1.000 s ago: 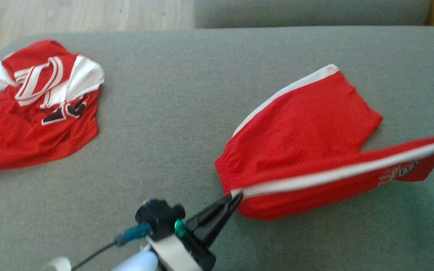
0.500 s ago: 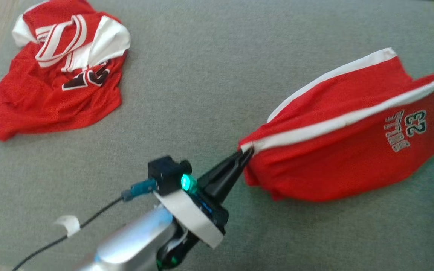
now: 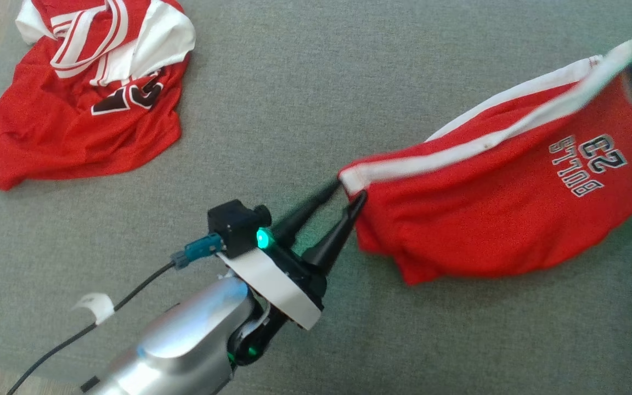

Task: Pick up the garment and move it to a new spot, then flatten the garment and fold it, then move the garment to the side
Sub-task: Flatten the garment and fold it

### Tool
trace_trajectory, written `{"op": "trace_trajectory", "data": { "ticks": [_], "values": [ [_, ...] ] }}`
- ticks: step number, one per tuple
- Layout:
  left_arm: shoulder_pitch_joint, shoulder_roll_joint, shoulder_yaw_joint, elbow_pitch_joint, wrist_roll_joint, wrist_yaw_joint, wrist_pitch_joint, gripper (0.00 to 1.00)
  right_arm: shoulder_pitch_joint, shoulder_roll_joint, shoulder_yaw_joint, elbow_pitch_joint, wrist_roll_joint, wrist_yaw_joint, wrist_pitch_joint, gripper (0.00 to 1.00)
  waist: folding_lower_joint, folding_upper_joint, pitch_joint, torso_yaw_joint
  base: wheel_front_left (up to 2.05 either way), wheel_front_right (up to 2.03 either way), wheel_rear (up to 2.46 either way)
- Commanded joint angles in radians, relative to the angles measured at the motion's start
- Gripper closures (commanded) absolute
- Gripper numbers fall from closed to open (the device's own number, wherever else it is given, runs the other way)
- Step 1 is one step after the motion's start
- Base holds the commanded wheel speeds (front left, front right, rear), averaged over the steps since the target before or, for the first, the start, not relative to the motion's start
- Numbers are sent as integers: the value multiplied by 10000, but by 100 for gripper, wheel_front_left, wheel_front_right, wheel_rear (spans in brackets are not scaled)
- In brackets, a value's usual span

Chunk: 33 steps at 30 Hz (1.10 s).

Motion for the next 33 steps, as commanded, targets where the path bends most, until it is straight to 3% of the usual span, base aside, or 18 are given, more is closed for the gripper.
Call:
{"op": "trace_trajectory", "data": {
  "ticks": [1, 5, 11, 16, 20, 25, 26, 27, 28, 33],
  "values": [
    [31, 83, 579, -200, 175, 18, -119, 0, 27, -146, 104, -175, 209, 63, -369, 0, -1, 0, -52, -23, 0, 0, 0],
    [666, -77, 1527, -116, 1078, 49, -120, 0, 553, -367, 138, 140, 784, 63, -1054, 0, -1, 0, -180, -53, 0, 0, 0],
    [2066, -840, 3604, -700, 3068, 633, -121, 0, 1326, -588, -13, 723, 1358, 63, -1441, 0, -1, 0, -262, 96, 0, 0, 0],
    [3126, -1566, 5010, -1807, 5738, 1722, -121, 0, 1478, -433, -171, 1691, 1531, 63, -1477, 0, -1, 0, -347, 386, 0, 0, 0],
    [3922, -1959, 5467, -2631, 7087, 2290, -121, 0, 1402, -314, -112, 2672, 1643, 63, -1256, 0, -1, 0, -454, 635, 0, 0, 0],
    [4456, -2094, 5593, -2978, 7817, 2635, -121, 0, 1310, -125, 234, 3164, 1870, 63, -858, 0, -1, 0, -597, 742, 0, 0, 0],
    [4557, -2111, 5583, -3015, 7919, 2665, -121, 0, 1293, -77, 364, 3247, 2001, 63, -703, 31, -1, 0, -633, 749, 0, 0, 0],
    [4647, -2125, 5573, -3041, 7991, 2682, -121, 0, 1283, -49, 521, 3296, 2132, 63, -534, 71, -1, 0, -668, 752, 0, 0, 0],
    [4728, -2136, 5568, -3046, 8036, 2698, -121, 0, 1282, -42, 684, 3306, 2257, 63, -388, 100, -1, 0, -707, 751, 0, 0, 0],
    [4905, -2168, 5602, -3070, 8136, 2708, -122, 0, 1025, -261, 859, 3471, 2621, 63, -860, 100, -1, 0, -808, 597, 0, 0, 0]
  ]
}}
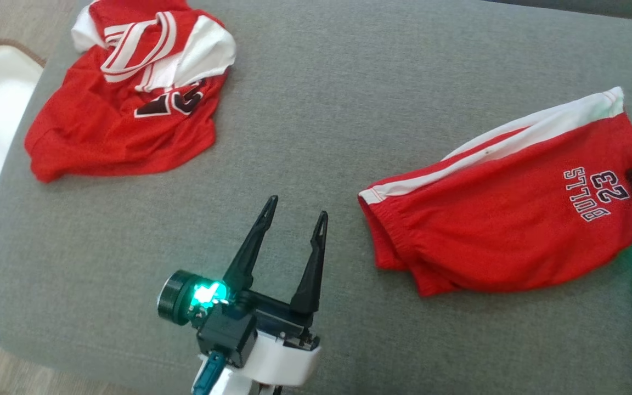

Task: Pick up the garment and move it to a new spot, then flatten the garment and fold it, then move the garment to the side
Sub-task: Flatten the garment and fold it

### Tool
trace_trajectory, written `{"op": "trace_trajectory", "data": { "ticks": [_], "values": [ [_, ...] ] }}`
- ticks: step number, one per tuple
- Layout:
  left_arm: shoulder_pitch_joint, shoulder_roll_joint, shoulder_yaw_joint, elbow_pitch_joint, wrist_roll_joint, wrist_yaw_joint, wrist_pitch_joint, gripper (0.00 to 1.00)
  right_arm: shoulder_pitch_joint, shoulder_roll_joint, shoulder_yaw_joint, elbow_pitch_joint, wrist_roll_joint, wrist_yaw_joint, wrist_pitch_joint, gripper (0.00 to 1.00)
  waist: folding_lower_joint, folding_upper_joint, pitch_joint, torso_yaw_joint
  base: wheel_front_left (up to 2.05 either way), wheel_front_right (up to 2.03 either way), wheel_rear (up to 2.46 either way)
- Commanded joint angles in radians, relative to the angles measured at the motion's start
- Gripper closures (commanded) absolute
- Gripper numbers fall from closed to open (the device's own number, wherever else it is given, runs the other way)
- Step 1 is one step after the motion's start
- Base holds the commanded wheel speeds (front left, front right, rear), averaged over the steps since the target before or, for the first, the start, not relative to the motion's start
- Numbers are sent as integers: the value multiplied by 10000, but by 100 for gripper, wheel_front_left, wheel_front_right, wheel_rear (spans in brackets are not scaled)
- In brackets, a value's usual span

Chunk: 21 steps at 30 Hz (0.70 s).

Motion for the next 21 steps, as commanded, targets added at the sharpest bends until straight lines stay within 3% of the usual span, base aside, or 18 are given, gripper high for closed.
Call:
{"op": "trace_trajectory", "data": {
  "ticks": [1, 15, 21],
  "values": [
    [-65, -57, 352, -399, 99, 48, -49, 0, 12, -269, 198, 77, -27, 65, -206, 100, 0, 0, -26, -168, 0, 0, 0],
    [285, 262, 1448, -380, 613, -286, -49, 0, -199, -404, -352, 726, -201, 65, -1187, 100, 0, 0, -455, -2637, 0, 0, 0],
    [459, 296, 1777, -250, 679, -367, -49, 0, 115, -307, -618, 733, -323, 65, -1570, 100, 0, 0, -715, -3280, 0, 0, 0]
  ]
}}
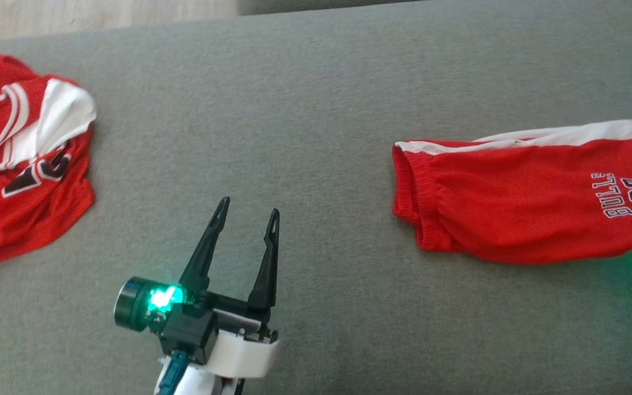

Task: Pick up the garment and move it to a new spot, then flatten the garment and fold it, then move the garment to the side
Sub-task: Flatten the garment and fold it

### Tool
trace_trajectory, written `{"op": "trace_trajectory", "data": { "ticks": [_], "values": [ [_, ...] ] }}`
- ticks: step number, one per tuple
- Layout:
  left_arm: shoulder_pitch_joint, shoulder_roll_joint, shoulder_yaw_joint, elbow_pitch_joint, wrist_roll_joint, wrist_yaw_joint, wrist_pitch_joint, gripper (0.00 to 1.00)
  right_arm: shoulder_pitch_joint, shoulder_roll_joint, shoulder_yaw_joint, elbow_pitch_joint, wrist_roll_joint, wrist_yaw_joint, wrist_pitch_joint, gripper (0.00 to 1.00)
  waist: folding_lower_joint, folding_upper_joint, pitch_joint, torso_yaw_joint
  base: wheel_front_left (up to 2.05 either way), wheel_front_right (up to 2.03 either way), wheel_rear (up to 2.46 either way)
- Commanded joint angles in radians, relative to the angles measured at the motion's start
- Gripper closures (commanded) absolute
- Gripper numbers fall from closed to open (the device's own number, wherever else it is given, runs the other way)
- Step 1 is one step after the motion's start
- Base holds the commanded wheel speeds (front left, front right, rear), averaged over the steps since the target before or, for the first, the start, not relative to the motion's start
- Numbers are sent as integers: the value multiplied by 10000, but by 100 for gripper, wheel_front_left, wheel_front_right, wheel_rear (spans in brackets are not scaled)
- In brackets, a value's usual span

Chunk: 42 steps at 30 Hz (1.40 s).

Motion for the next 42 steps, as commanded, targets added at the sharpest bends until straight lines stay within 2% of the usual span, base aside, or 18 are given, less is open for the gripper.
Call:
{"op": "trace_trajectory", "data": {
  "ticks": [1, 8, 16, 22, 27, 29, 34, 38, 42],
  "values": [
    [61, 35, 378, -238, 70, -24, -49, 0, 92, -214, -38, -210, -120, 65, -246, 100, 0, 0, -240, -306, 0, 0, 0],
    [183, -48, 407, -84, 135, -162, -49, 0, 90, 130, -60, -488, -539, 65, -754, 100, 0, 0, -540, -258, 0, 0, 0],
    [500, -124, 476, 91, 101, -270, -49, 0, -277, 616, 486, -2462, -1383, 65, -797, 100, 0, 0, -924, 8, 0, 0, 0],
    [646, -206, 351, 266, 13, -404, -49, 0, -227, 1404, 1799, -3861, -1730, 65, -246, 100, 0, 0, -1289, 349, 0, 0, 0],
    [754, -249, 347, 305, -38, -435, -49, 0, 179, 2134, 3241, -4111, -1652, 65, 97, 100, 0, 0, -1440, 678, 0, 0, 0],
    [789, -261, 347, 319, -49, -458, -49, 0, 404, 2322, 3577, -4012, -1679, 65, 28, 0, 0, 0, -1478, 813, 0, 0, 0],
    [980, -285, 478, 246, -79, -335, -49, 0, 1266, 2529, 3300, -4132, -1754, 65, -1106, 0, 0, 0, -1713, 1053, 0, 0, 0],
    [1411, -302, 829, 3, -317, -73, -49, 0, 2395, 2620, 2533, -4433, -2738, 65, -2714, 0, 0, 0, -2078, 921, 0, 0, 0],
    [1936, -312, 1109, -292, -374, 129, -49, 0, 3786, 3068, 1803, -4552, -3779, 65, -4174, 0, 0, 0, -2454, 716, 0, 0, 0]
  ]
}}
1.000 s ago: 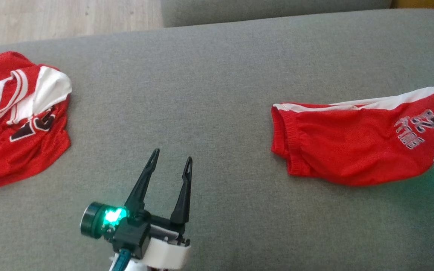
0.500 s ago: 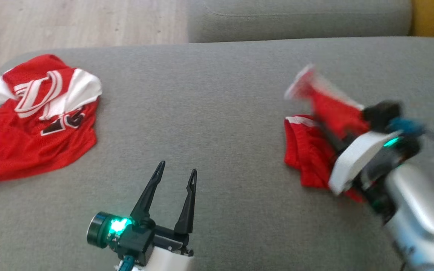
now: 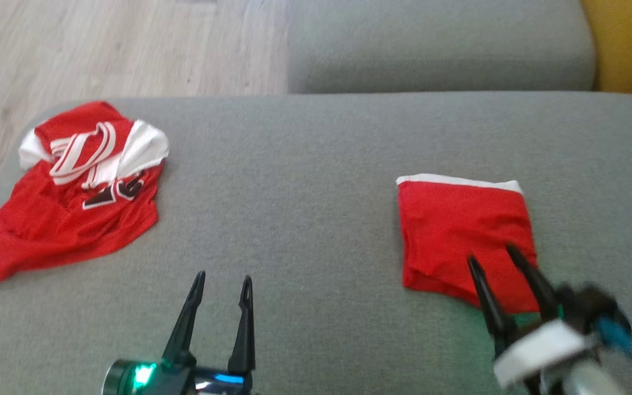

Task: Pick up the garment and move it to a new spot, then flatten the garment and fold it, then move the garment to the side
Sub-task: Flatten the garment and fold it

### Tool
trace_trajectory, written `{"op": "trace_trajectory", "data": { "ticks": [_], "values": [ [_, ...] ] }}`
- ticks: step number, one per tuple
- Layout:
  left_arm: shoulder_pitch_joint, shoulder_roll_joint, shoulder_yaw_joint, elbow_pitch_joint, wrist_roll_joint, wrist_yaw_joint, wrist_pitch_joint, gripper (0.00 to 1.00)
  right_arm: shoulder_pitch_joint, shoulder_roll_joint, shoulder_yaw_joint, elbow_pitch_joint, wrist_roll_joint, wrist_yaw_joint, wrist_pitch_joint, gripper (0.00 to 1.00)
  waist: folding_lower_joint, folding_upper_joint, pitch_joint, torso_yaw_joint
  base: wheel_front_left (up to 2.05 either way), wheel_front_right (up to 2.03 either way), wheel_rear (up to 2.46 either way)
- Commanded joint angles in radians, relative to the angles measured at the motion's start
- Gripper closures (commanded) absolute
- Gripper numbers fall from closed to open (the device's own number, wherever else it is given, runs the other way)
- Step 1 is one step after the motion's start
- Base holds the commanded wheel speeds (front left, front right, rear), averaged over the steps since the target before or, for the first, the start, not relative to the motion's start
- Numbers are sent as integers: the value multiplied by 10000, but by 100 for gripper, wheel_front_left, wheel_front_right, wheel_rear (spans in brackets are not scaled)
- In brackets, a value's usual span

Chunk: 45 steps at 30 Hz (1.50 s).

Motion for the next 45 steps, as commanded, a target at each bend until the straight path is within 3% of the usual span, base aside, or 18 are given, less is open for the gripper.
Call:
{"op": "trace_trajectory", "data": {
  "ticks": [1, 7, 14, 45],
  "values": [
    [-88, -80, 404, -484, 207, 134, -51, 0, 399, 224, -325, -292, -405, 65, -375, 0, 1, -1, -251, -198, 0, 0, 0],
    [755, -86, 661, -701, 216, 295, -51, 0, 1751, 1230, -1820, -1066, -1597, 65, -619, 0, 1, -1, -642, -495, 0, 0, 0],
    [1557, -89, 967, -536, -18, 584, -51, 0, 2466, 1676, -2420, -1722, -1862, 65, -624, 0, 1, -1, -974, -641, 0, 0, 0],
    [1783, -91, 1544, -571, -4, 352, -51, 0, 2590, 1411, -2066, -1563, -1706, 65, -626, 0, 1, -1, -1082, -513, 0, 0, 0]
  ]
}}
